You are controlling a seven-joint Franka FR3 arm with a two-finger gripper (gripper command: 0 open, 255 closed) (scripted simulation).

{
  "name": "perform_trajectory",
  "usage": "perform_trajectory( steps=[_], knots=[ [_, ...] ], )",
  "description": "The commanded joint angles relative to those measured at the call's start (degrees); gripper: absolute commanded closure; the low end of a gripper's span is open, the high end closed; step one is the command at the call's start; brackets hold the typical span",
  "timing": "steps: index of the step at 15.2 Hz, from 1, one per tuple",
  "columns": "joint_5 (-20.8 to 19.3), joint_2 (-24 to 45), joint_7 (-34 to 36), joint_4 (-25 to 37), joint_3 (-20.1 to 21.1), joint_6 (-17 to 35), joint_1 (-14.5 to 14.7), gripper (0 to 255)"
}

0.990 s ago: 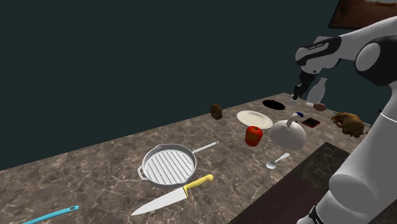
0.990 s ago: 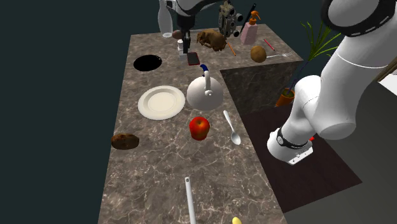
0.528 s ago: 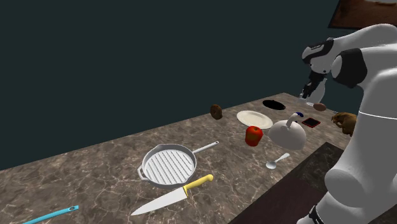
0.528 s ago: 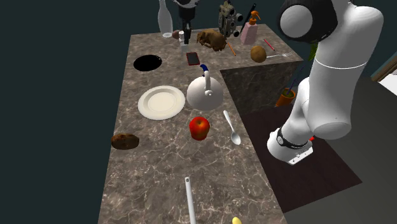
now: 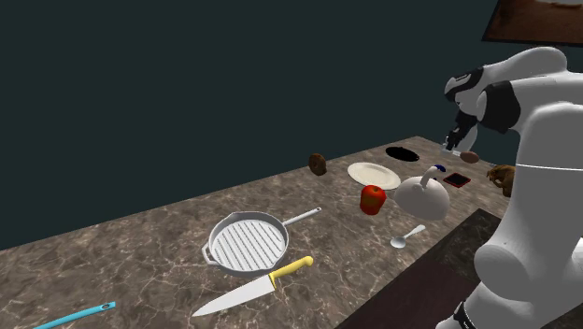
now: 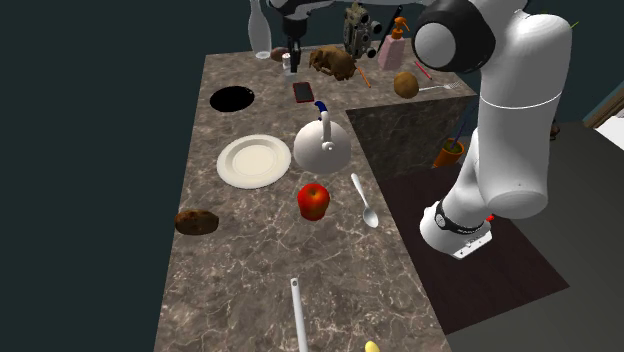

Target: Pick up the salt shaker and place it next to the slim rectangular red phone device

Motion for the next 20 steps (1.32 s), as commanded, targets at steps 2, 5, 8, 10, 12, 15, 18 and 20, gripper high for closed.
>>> perform_trajectory(
  steps=[2,5,8,10,12,15,18,20],
  knots=[
    [0.4,0.4,-0.4,-1.7,0.2,2.0,0.0,255],
    [0.9,1.0,-0.7,-3.3,0.5,4.1,0.0,255],
    [1.5,1.6,-1.2,-4.8,0.8,6.1,0.0,255],
    [1.9,2.1,-1.5,-5.7,1.0,7.3,-0.1,255],
    [2.4,2.6,-1.8,-6.5,1.3,8.6,-0.2,255],
    [3.1,3.5,-2.3,-7.7,1.7,10.5,-0.4,255],
    [3.9,4.4,-2.8,-8.7,2.2,12.3,-0.6,255],
    [4.5,5.1,-3.2,-9.3,2.5,13.5,-0.8,255]
  ],
)
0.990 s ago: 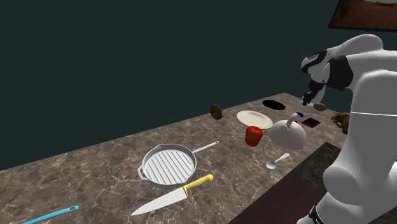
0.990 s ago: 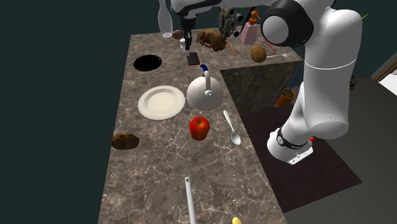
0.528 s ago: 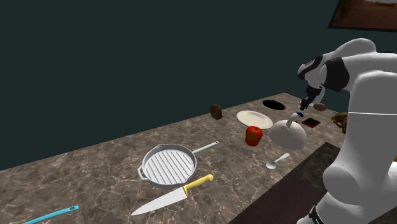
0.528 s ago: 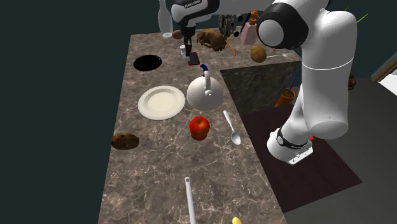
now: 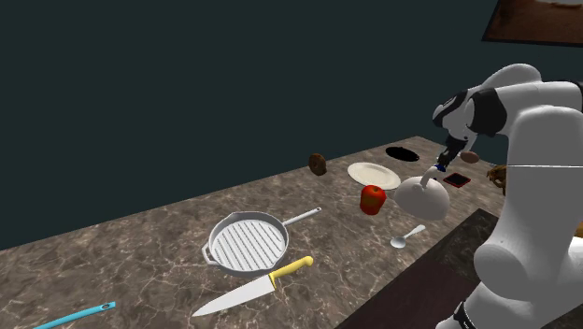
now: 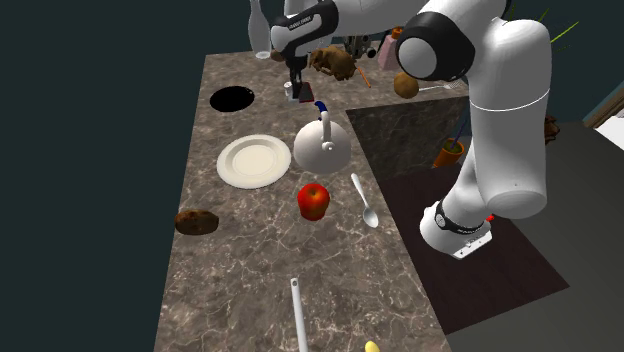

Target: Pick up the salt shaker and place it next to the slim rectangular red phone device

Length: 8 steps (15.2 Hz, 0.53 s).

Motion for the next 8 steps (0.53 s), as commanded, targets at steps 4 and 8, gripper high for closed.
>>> perform_trajectory(
  steps=[4,8],
  knots=[
    [0.9,1.1,-0.6,-1.0,0.6,1.9,-0.3,255],
    [0.9,1.1,-0.6,-1.0,0.6,1.9,-0.3,255]
  ],
)
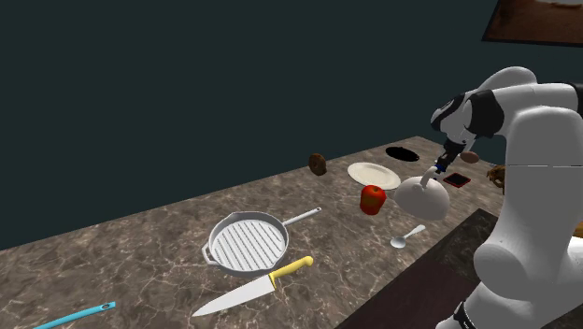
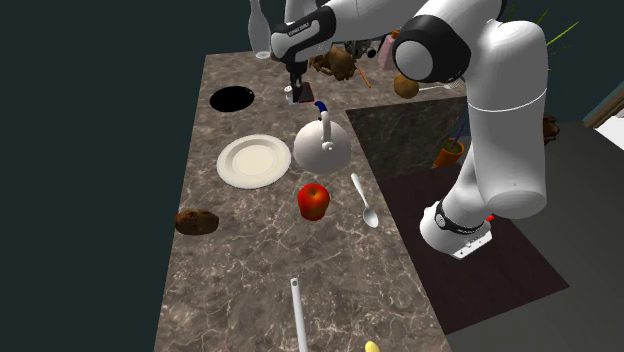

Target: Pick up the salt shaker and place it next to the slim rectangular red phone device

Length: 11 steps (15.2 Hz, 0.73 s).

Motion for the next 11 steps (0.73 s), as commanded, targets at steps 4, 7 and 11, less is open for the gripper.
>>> perform_trajectory(
  steps=[4,7,11],
  knots=[
    [0.0,0.0,0.0,0.0,0.0,0.0,0.0,0],
    [0.0,0.0,0.0,0.0,0.0,0.0,0.0,0],
    [-2.5,-3.5,1.5,0.8,-1.6,-3.8,1.3,0]
  ],
)
